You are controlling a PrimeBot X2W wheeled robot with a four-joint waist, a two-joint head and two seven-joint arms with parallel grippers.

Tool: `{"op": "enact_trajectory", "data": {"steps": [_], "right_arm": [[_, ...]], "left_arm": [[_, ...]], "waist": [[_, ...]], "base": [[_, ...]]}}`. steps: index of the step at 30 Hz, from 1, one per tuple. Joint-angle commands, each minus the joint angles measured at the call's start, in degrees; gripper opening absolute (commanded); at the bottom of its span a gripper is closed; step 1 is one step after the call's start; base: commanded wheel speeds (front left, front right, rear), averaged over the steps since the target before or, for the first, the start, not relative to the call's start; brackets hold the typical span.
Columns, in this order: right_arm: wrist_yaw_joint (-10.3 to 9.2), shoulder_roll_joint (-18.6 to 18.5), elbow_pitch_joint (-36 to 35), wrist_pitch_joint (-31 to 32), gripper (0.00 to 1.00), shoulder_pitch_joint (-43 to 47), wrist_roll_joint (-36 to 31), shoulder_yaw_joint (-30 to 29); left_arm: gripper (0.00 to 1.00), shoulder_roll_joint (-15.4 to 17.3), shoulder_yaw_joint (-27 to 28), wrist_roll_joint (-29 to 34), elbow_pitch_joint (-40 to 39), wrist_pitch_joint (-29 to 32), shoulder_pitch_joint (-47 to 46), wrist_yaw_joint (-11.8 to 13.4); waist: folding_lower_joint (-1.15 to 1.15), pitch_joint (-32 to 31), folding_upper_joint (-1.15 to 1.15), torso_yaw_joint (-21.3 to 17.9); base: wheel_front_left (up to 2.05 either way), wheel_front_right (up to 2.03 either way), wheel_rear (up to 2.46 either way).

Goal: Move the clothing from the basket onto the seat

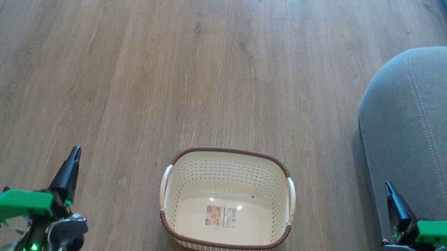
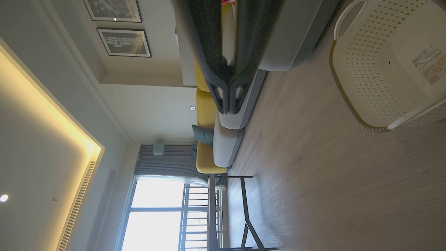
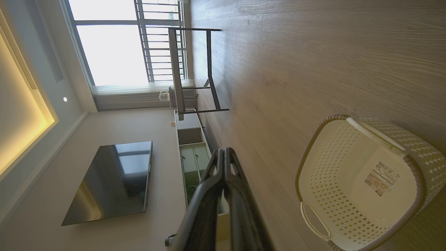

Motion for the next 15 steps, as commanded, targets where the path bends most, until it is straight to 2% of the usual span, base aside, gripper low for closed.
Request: {"op": "enact_trajectory", "data": {"steps": [1,15], "right_arm": [[0.41,0.0,-2.4,0.5,0.0,-1.9,-0.2,1.0],[0.41,0.1,-2.4,0.6,0.0,-1.9,-0.3,0.9]], "left_arm": [[0.0,0.3,2.1,-0.2,-2.0,0.2,-3.2,-0.4],[0.0,0.3,2.1,-0.2,-2.0,0.2,-3.2,-0.4]], "waist": [[0.0,0.0,0.0,0.0],[0.0,0.0,0.0,0.0]], "base": [[0.0,0.0,0.0],[0.0,0.0,0.0]]}}
